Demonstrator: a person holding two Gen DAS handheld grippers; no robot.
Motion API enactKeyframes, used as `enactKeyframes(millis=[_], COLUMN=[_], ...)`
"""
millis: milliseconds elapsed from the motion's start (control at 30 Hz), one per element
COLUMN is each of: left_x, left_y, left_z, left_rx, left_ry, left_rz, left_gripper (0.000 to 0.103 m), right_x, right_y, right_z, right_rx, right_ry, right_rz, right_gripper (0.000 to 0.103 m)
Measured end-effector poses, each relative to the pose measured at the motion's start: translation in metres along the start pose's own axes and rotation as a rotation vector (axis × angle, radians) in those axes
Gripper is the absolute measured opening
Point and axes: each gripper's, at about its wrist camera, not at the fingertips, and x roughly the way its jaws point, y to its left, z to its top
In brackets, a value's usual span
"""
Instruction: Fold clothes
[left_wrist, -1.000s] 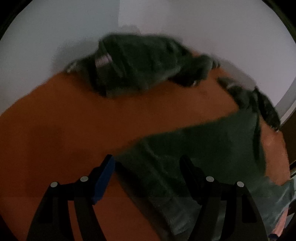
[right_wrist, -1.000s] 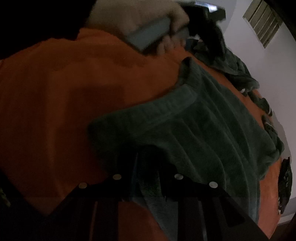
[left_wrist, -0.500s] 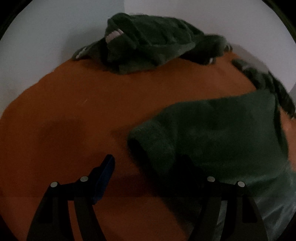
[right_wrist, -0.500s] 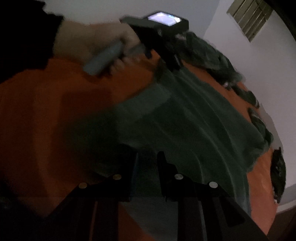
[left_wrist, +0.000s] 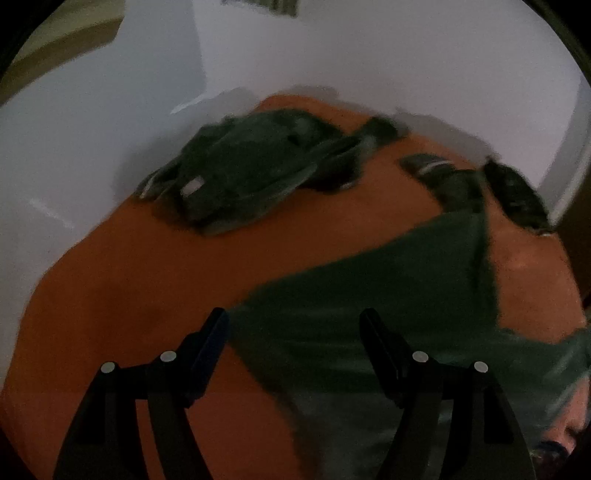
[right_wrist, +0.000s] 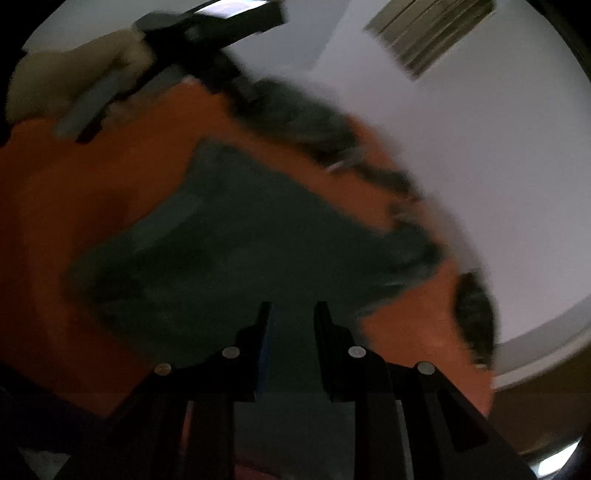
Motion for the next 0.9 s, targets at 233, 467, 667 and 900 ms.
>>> enactKeyframes(millis=[233, 467, 667, 900], left_x=[-0.076, -0.125, -0.109, -0.022], left_y=[-0.071, -0.117, -0.153, -0.155], left_z=[0.002, -0.012, -0.002, 0.003], left_rx=[0.135, 0.168, 0.231, 0.141], left_ry=[0.055, 0.168, 0.199, 0.074], left_rz=[-0.044, -0.103, -0.043, 0.039], left_gripper=[0.075, 0.078, 0.078, 0.078], right_x=[-0.093, -0.141, -0.106, 0.1], right_y=[-0.13, -0.255, -0.325, -0.349], right_z=[0.0, -0.013, -0.035, -0.107], right_rx=[0.184, 0.427, 0.676, 0.768], right_ry=[0.003, 0.098, 0.139, 0.145], right_rz=[-0.126, -0.149, -0.004, 0.019], right_gripper=[0.02, 0.02, 0.021, 0.032])
